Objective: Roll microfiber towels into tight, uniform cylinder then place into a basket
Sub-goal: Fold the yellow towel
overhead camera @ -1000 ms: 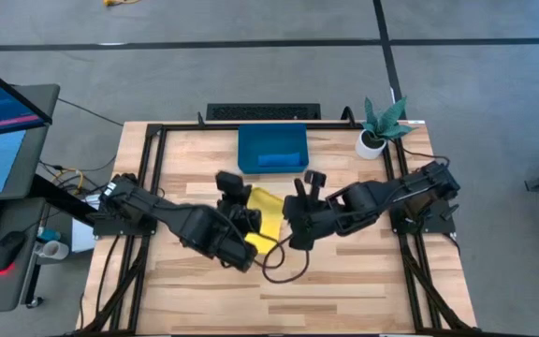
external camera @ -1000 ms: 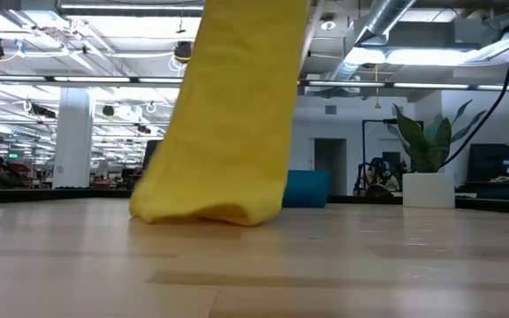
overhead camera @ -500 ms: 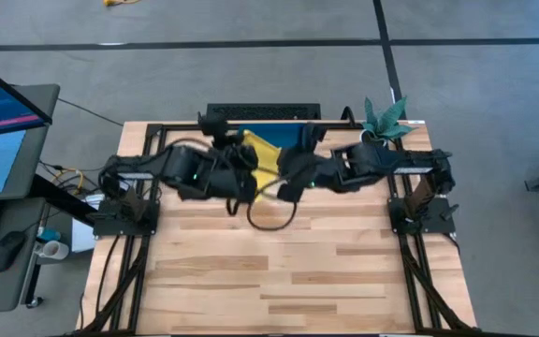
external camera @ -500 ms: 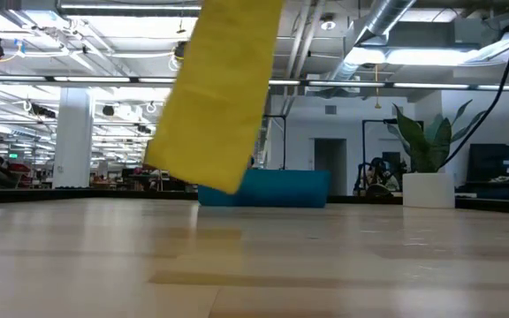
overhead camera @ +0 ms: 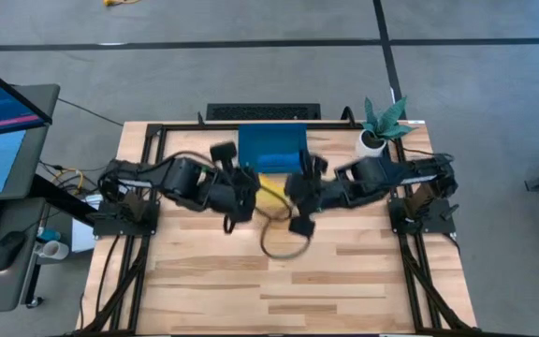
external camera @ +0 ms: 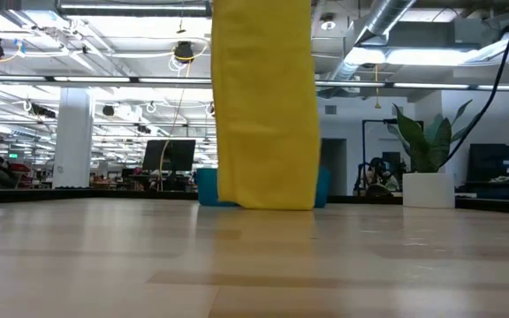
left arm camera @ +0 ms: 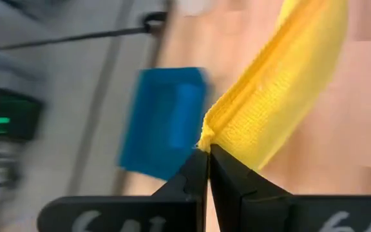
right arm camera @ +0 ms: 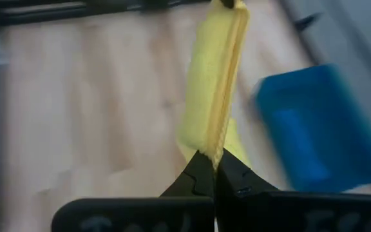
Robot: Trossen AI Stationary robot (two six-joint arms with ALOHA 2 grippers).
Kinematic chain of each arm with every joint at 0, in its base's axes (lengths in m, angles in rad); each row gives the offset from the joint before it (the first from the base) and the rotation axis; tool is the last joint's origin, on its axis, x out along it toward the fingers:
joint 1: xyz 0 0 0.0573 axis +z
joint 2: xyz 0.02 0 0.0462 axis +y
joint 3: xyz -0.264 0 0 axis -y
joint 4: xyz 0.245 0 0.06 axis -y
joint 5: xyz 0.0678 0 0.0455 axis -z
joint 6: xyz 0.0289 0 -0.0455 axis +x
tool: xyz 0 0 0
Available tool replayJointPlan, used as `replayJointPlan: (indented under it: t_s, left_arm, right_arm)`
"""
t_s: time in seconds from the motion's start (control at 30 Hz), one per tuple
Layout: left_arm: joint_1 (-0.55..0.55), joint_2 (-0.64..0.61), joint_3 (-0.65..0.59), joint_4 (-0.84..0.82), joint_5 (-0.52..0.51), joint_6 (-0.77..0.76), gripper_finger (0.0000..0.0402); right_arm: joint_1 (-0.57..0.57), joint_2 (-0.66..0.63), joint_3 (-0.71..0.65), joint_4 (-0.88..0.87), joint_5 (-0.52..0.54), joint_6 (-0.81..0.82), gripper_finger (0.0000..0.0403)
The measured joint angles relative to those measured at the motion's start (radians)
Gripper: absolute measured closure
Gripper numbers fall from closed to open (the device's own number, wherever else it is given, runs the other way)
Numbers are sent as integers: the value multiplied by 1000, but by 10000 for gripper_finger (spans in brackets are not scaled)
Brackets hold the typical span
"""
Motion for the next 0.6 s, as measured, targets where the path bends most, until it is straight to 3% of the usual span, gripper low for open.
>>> replayJointPlan:
  t_s: [0.2, 0.37, 0.6]
  left_arm:
    - [-110, 4, -55, 25, 158, -143, 401]
    - [-180, 4, -102, 84, 178, -187, 401]
    - [-221, 5, -127, 142, 184, -130, 401]
  right_arm:
    - [125, 1, 0, -2, -48, 134, 395]
    - [220, 8, -2, -2, -45, 215, 395]
    - [284, 84, 0, -9, -44, 226, 395]
